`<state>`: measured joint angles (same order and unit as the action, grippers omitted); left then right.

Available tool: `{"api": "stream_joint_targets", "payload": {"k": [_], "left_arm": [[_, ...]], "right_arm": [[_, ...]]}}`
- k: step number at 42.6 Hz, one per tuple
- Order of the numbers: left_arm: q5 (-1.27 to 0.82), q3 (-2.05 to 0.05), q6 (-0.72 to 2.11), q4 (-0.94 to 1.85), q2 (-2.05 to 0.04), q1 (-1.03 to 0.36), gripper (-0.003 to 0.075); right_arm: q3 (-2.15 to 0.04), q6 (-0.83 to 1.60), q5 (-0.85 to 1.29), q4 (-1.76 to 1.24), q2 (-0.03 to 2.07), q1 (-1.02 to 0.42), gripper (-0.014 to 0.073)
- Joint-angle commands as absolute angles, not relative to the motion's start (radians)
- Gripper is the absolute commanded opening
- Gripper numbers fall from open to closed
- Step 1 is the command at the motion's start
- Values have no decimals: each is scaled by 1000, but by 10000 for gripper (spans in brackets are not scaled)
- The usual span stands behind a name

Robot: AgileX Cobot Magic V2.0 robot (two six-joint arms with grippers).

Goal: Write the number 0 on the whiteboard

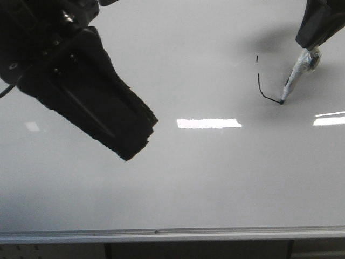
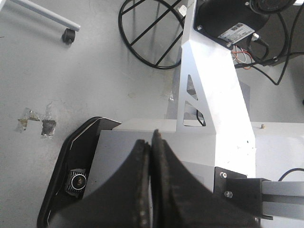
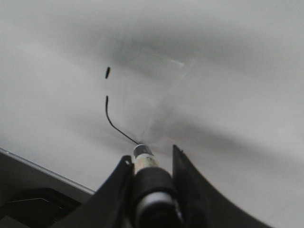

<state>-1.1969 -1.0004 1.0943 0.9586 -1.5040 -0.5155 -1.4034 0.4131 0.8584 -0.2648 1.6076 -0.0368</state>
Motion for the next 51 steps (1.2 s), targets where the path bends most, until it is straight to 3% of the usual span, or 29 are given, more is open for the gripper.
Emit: {"api": "stream_joint_targets", "payload": {"k": [1, 33, 51], "left_arm": [[-1231, -1028, 1091, 1023, -1466, -522, -20], [-1231, -1028, 1091, 1023, -1466, -522, -20], [-1231, -1028, 1091, 1023, -1466, -522, -20]], "right_arm": [[-1437, 376, 797, -204, 1566, -32, -67], [-1548, 335, 610, -226, 1517, -33, -67], [-1548, 335, 519, -278, 1518, -129, -67]]}}
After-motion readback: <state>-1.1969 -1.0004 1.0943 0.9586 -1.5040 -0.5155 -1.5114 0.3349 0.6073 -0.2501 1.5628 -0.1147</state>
